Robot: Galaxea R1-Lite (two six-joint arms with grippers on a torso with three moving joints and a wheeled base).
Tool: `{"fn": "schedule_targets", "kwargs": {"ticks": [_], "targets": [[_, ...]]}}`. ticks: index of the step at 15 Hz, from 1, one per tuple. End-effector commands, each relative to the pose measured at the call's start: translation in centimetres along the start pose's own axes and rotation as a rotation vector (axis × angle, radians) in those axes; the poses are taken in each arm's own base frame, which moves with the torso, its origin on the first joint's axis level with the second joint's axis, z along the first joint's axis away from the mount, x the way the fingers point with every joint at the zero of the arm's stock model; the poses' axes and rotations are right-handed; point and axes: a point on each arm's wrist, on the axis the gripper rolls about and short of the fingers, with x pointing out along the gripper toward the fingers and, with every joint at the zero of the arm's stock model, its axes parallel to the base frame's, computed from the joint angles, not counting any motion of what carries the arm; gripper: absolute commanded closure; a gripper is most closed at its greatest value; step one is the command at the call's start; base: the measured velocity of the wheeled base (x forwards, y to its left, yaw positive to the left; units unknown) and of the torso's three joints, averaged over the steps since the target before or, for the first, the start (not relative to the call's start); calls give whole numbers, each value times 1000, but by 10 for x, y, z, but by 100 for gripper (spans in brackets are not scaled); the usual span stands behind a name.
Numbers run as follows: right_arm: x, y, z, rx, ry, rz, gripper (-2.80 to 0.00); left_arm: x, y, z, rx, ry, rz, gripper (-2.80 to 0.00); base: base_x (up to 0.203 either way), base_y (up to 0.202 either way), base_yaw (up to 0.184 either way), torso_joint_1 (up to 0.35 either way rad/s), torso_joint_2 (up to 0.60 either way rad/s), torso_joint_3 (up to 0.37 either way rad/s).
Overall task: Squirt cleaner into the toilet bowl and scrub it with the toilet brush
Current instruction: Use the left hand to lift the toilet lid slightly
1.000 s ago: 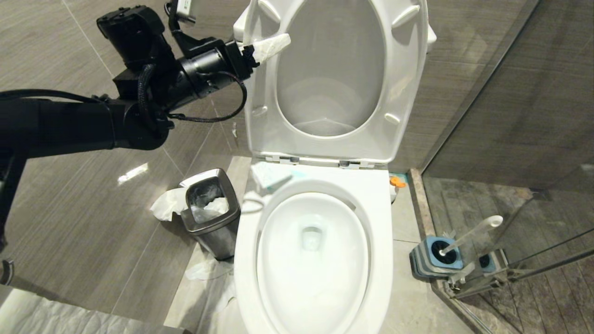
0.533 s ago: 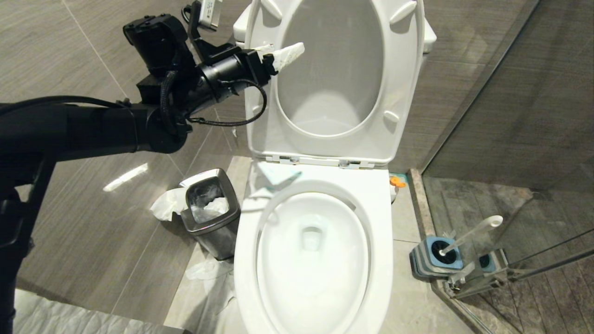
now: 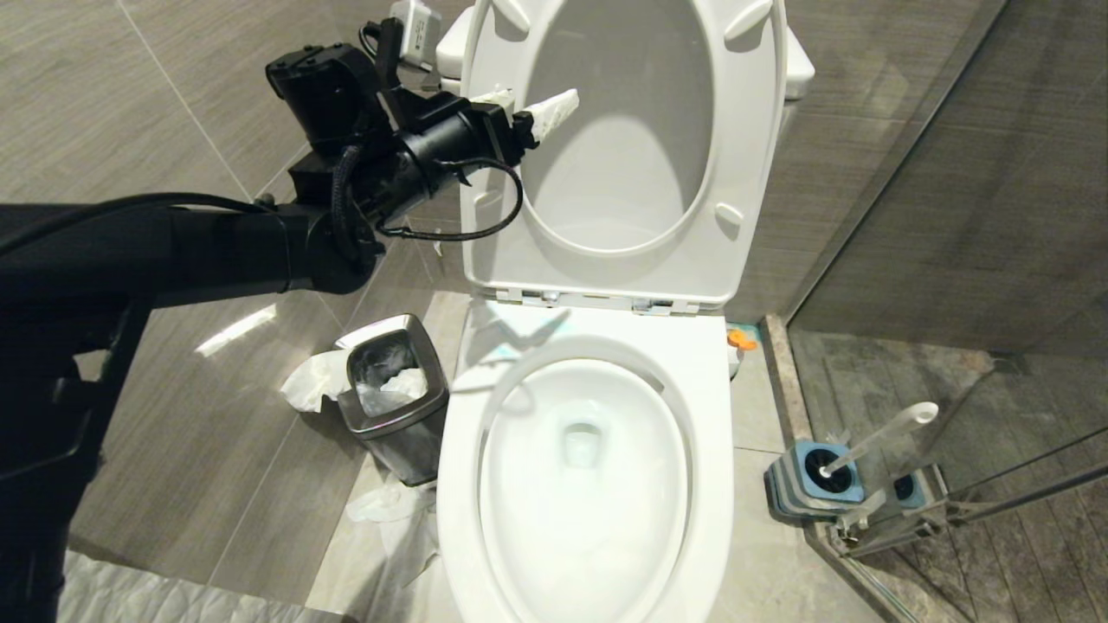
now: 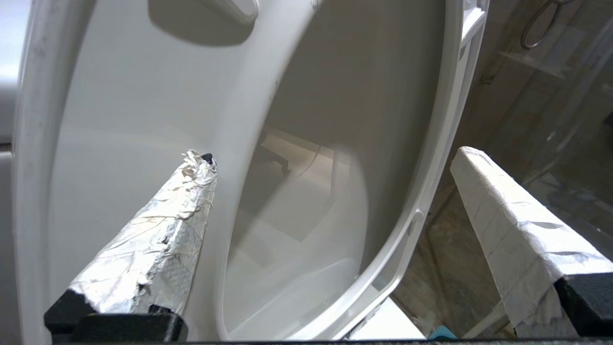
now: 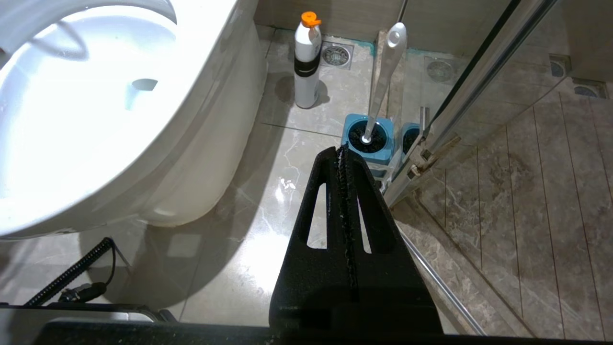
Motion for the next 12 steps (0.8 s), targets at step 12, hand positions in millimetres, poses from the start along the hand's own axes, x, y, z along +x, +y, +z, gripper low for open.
{"fn": "schedule_targets", "kwargs": {"ticks": [12], "targets": [[0, 0, 0, 0, 1, 0, 0, -10, -23, 59, 28, -97, -13, -280, 0, 0, 0, 0, 0, 0]]}}
